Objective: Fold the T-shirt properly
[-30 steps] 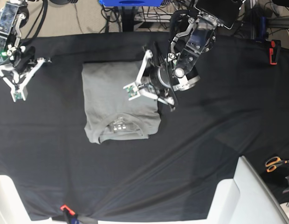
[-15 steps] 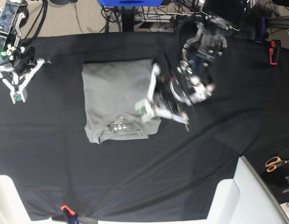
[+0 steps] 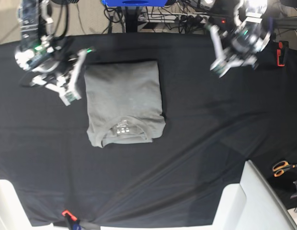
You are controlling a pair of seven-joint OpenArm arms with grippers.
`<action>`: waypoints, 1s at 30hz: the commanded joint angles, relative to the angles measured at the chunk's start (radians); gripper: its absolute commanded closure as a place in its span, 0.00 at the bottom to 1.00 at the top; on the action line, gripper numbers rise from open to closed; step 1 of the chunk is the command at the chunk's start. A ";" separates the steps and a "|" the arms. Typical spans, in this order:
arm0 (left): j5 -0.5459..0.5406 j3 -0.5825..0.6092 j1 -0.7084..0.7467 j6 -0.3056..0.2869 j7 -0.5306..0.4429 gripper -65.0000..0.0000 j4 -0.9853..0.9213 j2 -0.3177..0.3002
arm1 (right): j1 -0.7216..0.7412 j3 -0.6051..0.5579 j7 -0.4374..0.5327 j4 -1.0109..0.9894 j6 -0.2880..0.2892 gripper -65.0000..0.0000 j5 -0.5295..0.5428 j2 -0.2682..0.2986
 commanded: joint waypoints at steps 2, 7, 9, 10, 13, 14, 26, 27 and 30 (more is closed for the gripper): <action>-0.020 -0.042 0.030 -0.003 -0.048 1.00 -0.003 -0.008 | 0.011 -0.029 0.016 0.020 -0.032 1.00 0.004 0.006; -0.021 -0.070 0.045 -0.003 -0.060 1.00 -0.009 -0.005 | 0.012 -0.081 0.008 0.036 -0.043 1.00 0.004 0.005; -0.021 -0.067 0.045 -0.003 -0.058 1.00 -0.004 -0.003 | 0.018 -0.107 0.008 0.034 -0.045 1.00 0.004 0.003; -0.021 -0.065 0.048 -0.003 -0.058 1.00 -0.001 0.000 | 0.034 -0.116 0.008 0.026 -0.045 1.00 0.004 0.000; -0.015 -0.069 0.051 -0.003 -0.058 1.00 0.013 0.021 | 0.058 -0.116 0.018 -0.026 -0.045 1.00 0.004 -0.001; -0.015 -0.065 0.051 -0.003 -0.058 1.00 0.019 0.023 | 0.069 -0.112 0.018 -0.041 -0.045 1.00 0.004 -0.001; -0.013 -0.067 0.051 -0.003 -0.057 1.00 0.017 0.023 | 0.112 -0.109 0.162 -0.322 -0.045 1.00 0.005 0.003; -0.013 -0.067 0.051 -0.003 -0.057 1.00 0.017 0.023 | 0.109 -0.109 0.157 -0.300 -0.046 1.00 0.005 0.003; -0.013 -0.067 0.051 -0.003 -0.057 1.00 0.016 0.023 | 0.092 -0.109 0.106 -0.171 -0.094 1.00 0.005 0.006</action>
